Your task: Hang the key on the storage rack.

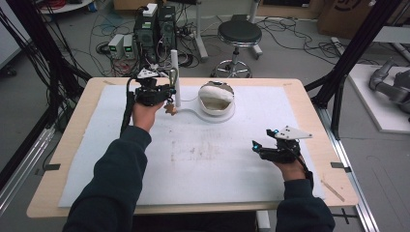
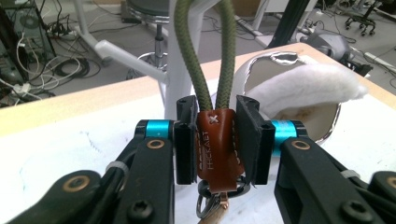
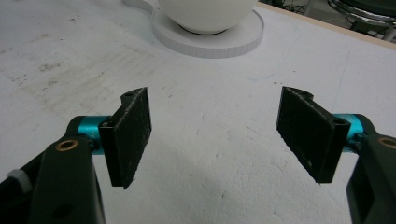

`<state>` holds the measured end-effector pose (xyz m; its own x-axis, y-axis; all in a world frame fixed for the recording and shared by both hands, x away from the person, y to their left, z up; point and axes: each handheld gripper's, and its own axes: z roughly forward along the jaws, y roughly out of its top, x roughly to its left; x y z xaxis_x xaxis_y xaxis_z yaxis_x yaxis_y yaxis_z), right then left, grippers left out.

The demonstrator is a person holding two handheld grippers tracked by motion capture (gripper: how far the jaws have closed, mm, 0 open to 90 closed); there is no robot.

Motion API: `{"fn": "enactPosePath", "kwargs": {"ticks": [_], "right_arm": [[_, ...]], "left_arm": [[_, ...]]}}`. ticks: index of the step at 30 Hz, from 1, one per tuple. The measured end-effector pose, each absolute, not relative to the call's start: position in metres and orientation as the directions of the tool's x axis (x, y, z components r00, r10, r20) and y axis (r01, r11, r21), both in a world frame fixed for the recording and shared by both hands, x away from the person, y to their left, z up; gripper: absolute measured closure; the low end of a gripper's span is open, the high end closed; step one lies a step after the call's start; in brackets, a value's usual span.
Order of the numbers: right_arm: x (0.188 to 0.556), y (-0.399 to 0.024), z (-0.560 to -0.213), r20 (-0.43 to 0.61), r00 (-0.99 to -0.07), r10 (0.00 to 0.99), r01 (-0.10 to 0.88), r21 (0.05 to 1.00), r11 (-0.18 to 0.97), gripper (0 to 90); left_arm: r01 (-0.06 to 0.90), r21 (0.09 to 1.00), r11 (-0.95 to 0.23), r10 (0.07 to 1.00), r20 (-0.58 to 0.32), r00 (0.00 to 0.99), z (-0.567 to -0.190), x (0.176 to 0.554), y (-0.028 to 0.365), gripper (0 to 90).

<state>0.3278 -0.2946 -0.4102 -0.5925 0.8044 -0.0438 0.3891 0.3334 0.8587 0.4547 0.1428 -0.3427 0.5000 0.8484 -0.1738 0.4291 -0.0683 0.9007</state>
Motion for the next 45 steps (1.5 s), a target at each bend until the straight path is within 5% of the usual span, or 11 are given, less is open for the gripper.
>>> {"fn": "enactPosePath", "kwargs": {"ticks": [2,14,24,29,45], "right_arm": [[0.328,-0.295,-0.410,-0.047,-0.592,0.805,0.387,0.859,0.335,26.8],[0.328,-0.293,-0.410,-0.046,-0.607,0.793,0.383,0.858,0.343,26.8],[0.332,-0.286,-0.412,-0.032,-0.628,0.777,0.392,0.850,0.352,21.9],[0.334,-0.284,-0.413,-0.031,-0.640,0.768,0.392,0.846,0.361,21.5],[0.330,-0.295,-0.411,-0.033,-0.610,0.792,0.393,0.855,0.338,21.6]], "left_arm": [[0.429,0.902,-0.057,0.846,-0.184,0.500,-0.343,0.454,0.145,66.4],[0.356,0.933,0.054,0.760,-0.270,0.591,-0.356,0.424,0.171,20.2],[0.215,0.977,0.013,0.766,-0.147,0.625,-0.375,0.370,0.205,21.0],[0.227,0.972,-0.064,0.793,-0.088,0.603,-0.393,0.348,0.214,20.2],[0.260,0.965,-0.024,0.821,-0.129,0.556,-0.414,0.320,0.222,18.4]]}}
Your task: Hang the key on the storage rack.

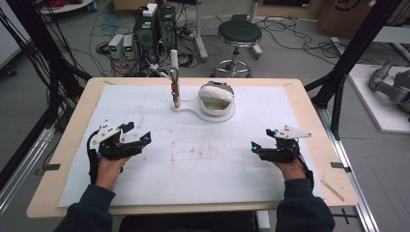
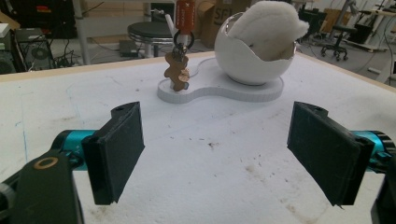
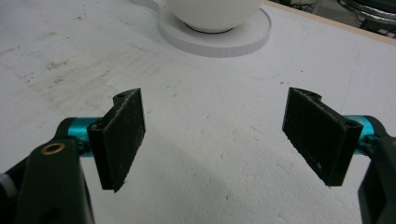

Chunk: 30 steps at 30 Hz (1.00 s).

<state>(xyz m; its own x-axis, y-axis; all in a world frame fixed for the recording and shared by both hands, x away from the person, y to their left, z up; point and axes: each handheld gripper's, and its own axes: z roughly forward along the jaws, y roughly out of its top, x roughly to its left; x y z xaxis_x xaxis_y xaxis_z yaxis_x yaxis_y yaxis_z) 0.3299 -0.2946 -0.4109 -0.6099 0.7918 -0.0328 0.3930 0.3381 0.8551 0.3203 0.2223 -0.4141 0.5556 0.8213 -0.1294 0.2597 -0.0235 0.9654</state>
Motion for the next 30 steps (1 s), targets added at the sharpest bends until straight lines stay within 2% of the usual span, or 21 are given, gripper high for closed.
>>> {"fn": "enactPosePath", "kwargs": {"ticks": [30], "right_arm": [[0.3244,-0.2970,-0.4082,-0.029,-0.588,0.808,0.393,0.863,0.318,21.6]], "left_arm": [[0.271,0.963,-0.011,0.831,-0.141,0.537,-0.4182,0.3179,0.2307,18.5]]}}
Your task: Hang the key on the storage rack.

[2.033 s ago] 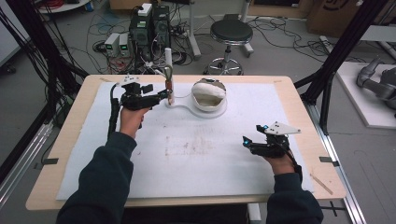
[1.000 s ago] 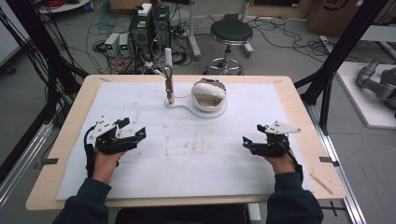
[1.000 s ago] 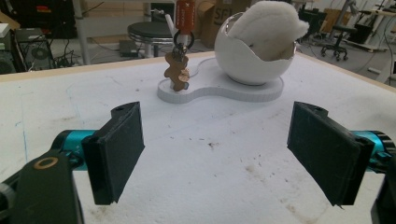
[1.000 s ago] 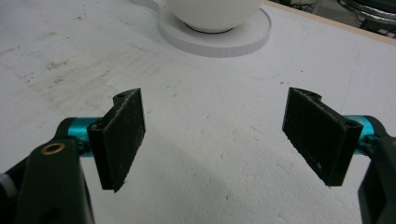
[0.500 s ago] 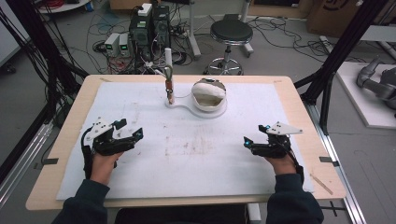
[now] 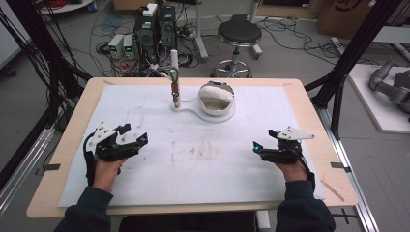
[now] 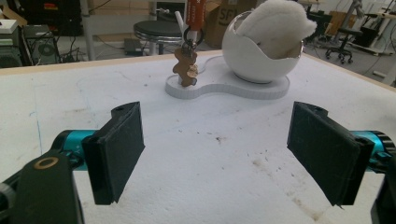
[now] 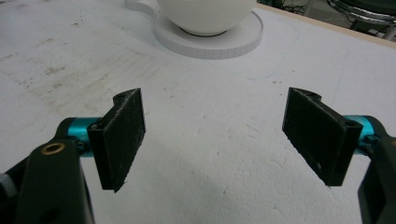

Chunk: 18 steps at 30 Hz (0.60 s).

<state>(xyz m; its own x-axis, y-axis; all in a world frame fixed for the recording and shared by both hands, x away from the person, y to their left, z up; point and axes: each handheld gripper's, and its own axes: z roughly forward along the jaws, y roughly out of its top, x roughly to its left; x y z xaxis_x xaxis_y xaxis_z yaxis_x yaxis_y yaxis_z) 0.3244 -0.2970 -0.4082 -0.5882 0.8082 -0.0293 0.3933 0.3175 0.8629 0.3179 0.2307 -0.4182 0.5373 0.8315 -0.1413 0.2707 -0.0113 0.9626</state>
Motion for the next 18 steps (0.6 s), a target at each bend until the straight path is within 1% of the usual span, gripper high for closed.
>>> {"fn": "enactPosePath", "kwargs": {"ticks": [18], "right_arm": [[0.3251,-0.2979,-0.4090,-0.029,-0.587,0.809,0.395,0.862,0.318,21.6]], "left_arm": [[0.273,0.962,-0.009,0.833,-0.144,0.534,-0.4188,0.3191,0.2312,18.5]]}}
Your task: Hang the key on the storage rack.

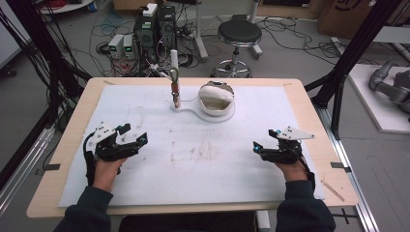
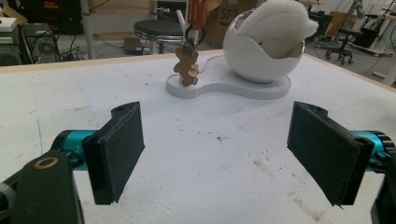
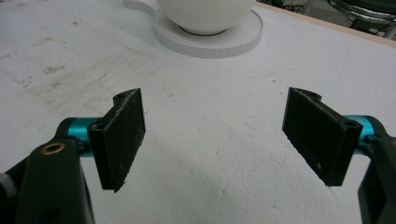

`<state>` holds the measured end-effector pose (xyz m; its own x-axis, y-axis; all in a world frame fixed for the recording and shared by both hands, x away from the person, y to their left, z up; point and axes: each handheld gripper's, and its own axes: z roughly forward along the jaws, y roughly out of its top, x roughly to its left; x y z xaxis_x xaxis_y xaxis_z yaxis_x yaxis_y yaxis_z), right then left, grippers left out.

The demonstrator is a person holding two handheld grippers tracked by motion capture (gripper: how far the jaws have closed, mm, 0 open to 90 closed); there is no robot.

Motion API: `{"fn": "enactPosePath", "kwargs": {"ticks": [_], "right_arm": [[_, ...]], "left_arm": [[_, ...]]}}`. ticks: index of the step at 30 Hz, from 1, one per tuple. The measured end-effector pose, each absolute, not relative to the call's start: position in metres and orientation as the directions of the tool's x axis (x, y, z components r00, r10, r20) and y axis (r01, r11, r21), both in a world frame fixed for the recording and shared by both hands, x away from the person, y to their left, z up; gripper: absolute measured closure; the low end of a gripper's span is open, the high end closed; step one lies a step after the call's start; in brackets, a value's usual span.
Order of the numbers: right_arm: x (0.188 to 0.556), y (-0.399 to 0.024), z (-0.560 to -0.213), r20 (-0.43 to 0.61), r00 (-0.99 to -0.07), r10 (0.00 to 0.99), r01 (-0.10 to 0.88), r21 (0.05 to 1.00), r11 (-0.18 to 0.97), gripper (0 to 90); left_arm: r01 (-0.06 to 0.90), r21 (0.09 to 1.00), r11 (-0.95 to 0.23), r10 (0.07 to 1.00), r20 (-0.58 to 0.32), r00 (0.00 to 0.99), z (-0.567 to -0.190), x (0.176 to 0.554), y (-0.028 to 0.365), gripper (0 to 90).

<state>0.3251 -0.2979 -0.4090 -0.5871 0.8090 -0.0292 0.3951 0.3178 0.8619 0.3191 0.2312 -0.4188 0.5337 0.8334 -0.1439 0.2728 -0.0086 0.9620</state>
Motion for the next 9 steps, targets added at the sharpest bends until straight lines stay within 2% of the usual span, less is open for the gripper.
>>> {"fn": "enactPosePath", "kwargs": {"ticks": [9], "right_arm": [[0.3264,-0.3001,-0.4095,-0.024,-0.584,0.811,0.397,0.863,0.312,21.6]], "left_arm": [[0.277,0.961,-0.010,0.833,-0.145,0.534,-0.4198,0.3209,0.2302,18.5]]}}
